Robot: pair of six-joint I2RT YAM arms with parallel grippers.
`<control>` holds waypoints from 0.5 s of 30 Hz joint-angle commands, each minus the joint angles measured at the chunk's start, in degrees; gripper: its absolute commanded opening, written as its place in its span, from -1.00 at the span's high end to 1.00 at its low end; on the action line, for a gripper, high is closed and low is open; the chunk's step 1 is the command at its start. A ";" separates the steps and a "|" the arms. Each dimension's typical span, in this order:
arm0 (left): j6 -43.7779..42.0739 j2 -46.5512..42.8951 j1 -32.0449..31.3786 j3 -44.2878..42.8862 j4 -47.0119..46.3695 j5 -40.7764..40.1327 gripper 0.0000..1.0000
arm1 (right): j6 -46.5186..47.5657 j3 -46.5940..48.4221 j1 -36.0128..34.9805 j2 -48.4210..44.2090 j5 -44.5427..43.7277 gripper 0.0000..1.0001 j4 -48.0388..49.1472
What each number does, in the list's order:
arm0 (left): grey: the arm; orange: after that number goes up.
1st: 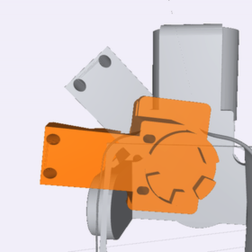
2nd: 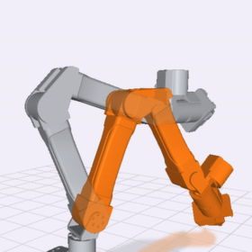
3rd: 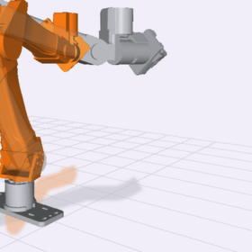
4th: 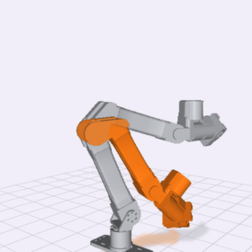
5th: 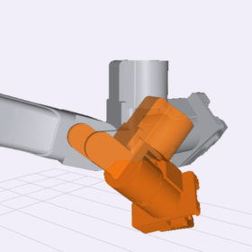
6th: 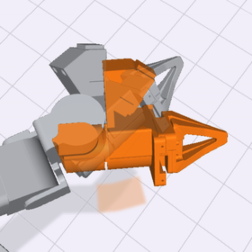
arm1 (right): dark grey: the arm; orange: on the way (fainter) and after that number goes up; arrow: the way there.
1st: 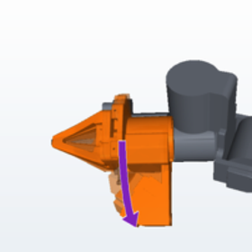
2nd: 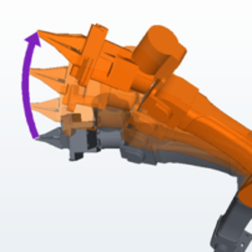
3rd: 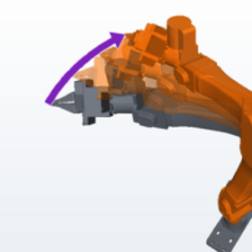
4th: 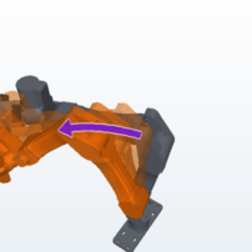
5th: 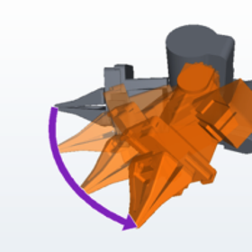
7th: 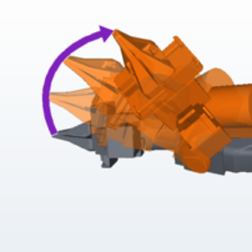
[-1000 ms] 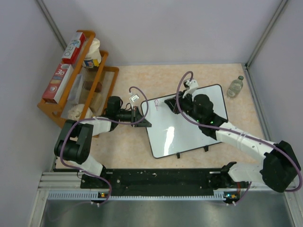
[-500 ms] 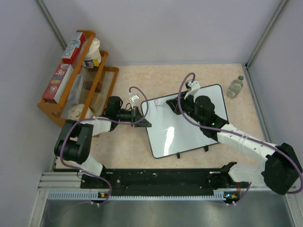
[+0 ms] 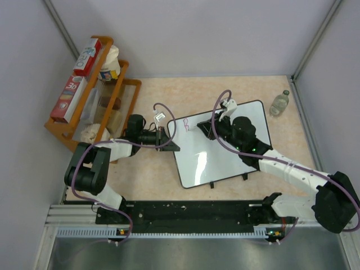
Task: Write a sentence on the whiteboard
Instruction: Write with the whiteboard marker on the whiteboard.
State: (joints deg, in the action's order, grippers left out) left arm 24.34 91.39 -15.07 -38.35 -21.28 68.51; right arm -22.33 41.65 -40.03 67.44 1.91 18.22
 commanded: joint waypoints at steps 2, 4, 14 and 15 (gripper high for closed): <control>-11.59 0.54 -1.45 1.70 0.62 -4.09 1.00 | 0.53 -1.04 -0.40 0.06 1.78 1.00 0.06; -11.59 0.63 -1.45 1.61 0.62 -4.09 1.00 | 0.09 -1.13 -0.49 0.41 2.04 1.00 0.76; -11.59 0.63 -1.54 1.70 0.71 -4.17 1.00 | -4.48 -1.13 -0.49 0.68 0.99 1.00 4.36; -11.59 0.63 -1.54 1.70 0.71 -4.17 1.00 | -5.44 -1.39 -0.31 0.33 1.25 1.00 5.15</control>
State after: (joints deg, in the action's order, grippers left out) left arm 24.32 91.39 -15.07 -38.35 -21.28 68.55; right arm -25.21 40.88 -40.03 68.07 4.10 19.64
